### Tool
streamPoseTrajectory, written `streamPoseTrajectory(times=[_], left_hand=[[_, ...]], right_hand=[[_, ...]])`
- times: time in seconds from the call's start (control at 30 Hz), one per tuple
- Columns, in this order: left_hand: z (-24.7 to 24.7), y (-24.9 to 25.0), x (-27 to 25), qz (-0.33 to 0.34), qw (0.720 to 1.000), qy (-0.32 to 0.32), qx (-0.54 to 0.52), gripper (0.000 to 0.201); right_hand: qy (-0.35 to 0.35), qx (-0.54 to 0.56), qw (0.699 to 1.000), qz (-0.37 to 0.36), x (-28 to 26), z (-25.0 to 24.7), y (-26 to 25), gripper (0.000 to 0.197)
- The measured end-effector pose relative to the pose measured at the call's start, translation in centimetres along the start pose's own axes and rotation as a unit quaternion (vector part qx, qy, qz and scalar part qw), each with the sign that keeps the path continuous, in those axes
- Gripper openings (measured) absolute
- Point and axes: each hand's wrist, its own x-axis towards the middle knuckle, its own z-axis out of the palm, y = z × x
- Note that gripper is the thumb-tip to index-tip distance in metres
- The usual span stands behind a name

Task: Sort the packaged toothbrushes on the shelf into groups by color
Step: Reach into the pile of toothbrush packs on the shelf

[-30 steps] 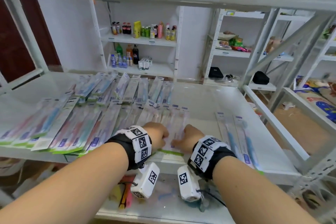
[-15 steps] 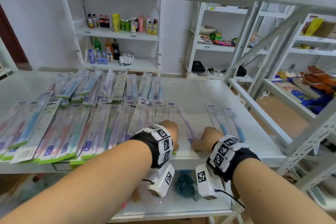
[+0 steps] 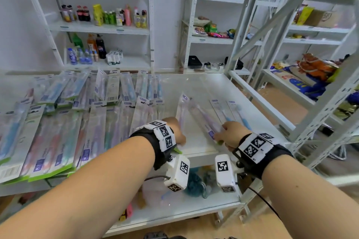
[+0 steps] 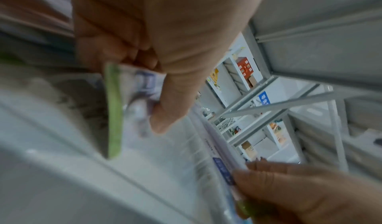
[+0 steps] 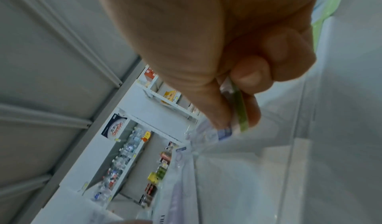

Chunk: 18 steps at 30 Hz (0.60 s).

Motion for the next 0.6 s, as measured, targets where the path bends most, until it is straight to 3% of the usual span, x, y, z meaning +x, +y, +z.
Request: streamPoseTrajectory(times=[0.1, 0.17, 0.23, 0.37, 0.43, 0.5, 0.6], left_hand=[[-0.5, -0.1, 0.4, 0.000, 0.988, 0.019, -0.154, 0.029], [-1.1, 0.2, 0.6, 0.005, 0.947, 0.029, -0.321, 0.024], [-1.8, 0.6, 0.8, 0.010, 0.910, 0.036, -0.413, 0.029], [-3.3, 1.0, 2.3, 0.004, 0.907, 0.039, -0.419, 0.030], [-3.9, 1.3, 3.5, -0.002, 0.893, 0.022, -0.449, 0.021], [-4.4, 2.0, 4.7, -0.019, 0.866, -0.003, -0.500, 0.010], [-5.2, 3.1, 6.8, -0.025, 0.841, -0.020, -0.541, 0.016]], right_hand=[[0.052, 0.148, 0.988, 0.004, 0.5, -0.2, 1.5, 0.015], [0.092, 0.240, 0.966, 0.013, 1.3, -0.3, 2.4, 0.016], [0.106, 0.324, 0.940, 0.025, 2.3, -0.6, 2.9, 0.015], [0.089, 0.491, 0.864, 0.067, 4.5, -1.7, 2.3, 0.012], [0.073, 0.539, 0.834, 0.095, 6.2, -2.6, 1.7, 0.021], [0.060, 0.548, 0.828, 0.101, 8.2, -3.4, 1.1, 0.024], [0.019, 0.562, 0.822, 0.090, 11.4, -4.4, 0.6, 0.021]])
